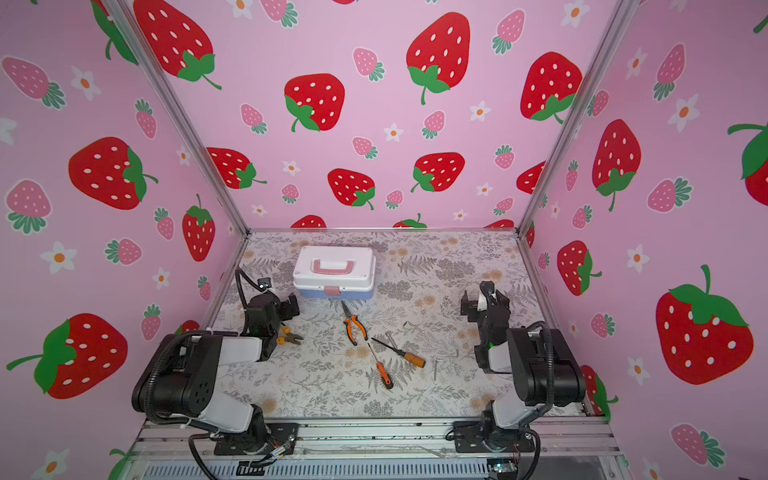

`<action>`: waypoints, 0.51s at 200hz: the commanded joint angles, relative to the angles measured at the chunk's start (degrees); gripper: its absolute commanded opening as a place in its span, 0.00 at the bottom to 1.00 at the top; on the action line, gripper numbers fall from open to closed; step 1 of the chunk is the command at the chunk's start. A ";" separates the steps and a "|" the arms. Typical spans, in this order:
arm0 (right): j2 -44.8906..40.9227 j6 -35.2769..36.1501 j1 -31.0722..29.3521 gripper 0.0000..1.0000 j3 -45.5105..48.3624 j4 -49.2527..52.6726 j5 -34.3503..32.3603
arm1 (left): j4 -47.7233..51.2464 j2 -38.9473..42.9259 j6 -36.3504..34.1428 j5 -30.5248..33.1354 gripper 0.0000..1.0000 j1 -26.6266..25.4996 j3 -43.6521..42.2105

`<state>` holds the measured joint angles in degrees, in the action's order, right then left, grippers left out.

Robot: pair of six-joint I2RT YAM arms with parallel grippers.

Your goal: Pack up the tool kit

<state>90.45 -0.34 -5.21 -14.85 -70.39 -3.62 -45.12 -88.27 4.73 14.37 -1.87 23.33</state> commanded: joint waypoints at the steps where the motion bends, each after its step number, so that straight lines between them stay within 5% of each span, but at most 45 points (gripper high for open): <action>1: -0.42 -0.02 0.03 0.99 -0.69 -0.62 0.54 | -0.14 -0.17 -0.43 -0.22 0.99 0.20 1.81; 102: -0.28 -0.15 0.29 0.99 -0.97 -0.45 0.89 | -1.96 -0.14 -0.22 -0.65 0.99 0.51 0.74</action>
<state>90.45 -0.34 -5.19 -14.85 -70.39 -3.16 -45.10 -88.27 4.73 14.31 -1.74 23.38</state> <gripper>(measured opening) 0.993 0.990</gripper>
